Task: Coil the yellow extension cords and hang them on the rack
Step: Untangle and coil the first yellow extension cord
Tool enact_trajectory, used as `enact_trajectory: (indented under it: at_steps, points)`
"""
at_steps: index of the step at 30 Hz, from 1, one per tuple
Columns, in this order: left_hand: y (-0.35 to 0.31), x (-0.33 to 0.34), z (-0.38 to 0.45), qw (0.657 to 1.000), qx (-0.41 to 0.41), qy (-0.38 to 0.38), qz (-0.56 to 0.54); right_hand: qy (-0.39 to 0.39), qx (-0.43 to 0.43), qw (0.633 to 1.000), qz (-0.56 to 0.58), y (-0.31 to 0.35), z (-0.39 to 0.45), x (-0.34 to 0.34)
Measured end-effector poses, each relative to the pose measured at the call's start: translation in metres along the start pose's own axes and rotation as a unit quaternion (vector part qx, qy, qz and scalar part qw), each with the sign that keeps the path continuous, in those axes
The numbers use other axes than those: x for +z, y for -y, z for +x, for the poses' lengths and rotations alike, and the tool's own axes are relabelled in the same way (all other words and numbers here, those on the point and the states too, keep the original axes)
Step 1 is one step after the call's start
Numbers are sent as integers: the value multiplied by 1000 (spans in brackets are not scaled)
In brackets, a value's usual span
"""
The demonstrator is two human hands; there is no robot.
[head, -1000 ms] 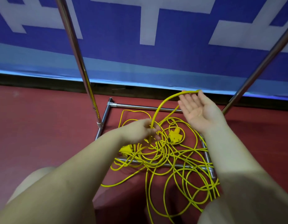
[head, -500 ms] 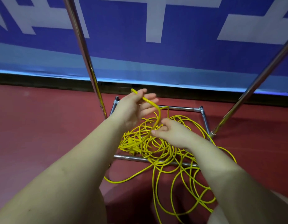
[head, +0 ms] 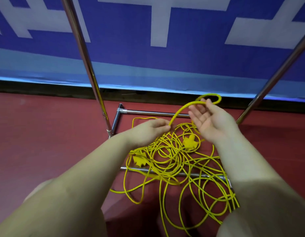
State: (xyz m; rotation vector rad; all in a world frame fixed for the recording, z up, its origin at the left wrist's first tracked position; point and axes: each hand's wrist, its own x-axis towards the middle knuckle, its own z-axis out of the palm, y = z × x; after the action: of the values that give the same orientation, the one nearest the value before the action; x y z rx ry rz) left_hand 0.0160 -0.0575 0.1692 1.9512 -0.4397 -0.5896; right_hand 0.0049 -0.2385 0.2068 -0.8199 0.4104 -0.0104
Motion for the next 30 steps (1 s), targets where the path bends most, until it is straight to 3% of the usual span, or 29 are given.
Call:
enact_trajectory:
  at_steps: [2, 3, 6, 8, 11, 12, 14, 16, 19, 20, 22, 24, 27, 30]
  points:
    - [4, 1, 3, 995, 8, -29, 92, 6, -9, 1000, 12, 2, 0, 0]
    - [5, 2, 4, 995, 8, -46, 87, 22, -9, 1000, 0, 3, 0, 1]
    - [-2, -1, 5, 992, -4, -104, -76, 92, 13, 984, -151, -2, -1, 1]
    - [-7, -5, 5, 973, -2, -144, -179, 131, 28, 926, -354, -15, -4, -3]
    - [-16, -9, 3, 933, 6, -171, -317, 198, 23, 790, -579, -45, -9, -7]
    - [-18, -11, 4, 915, 7, -173, -364, 214, 18, 770, -601, -53, -9, -7]
    - [-20, -16, 3, 887, 11, -176, -426, 213, 4, 768, -604, -61, -12, 0]
    - [-22, -17, 2, 879, 14, -172, -444, 193, -43, 766, -612, -62, -12, 4]
    - [-23, -15, -1, 877, 6, -169, -449, 171, -104, 711, -674, -60, -11, 5]
    - [-24, -16, 0, 874, 9, -170, -455, 171, -101, 715, -670, -61, -10, 4]
    - [-23, -19, 0, 869, 24, -172, -464, 173, -76, 759, -623, -64, -9, 5]
    - [-16, -23, 1, 897, 34, -161, -411, 162, -53, 818, -549, -59, -11, 10]
    - [0, -24, 0, 982, -3, -98, -161, 112, -39, 911, -394, -43, -10, 14]
    - [9, -20, -3, 996, -48, -42, 63, 57, -16, 981, -184, -21, -8, 15]
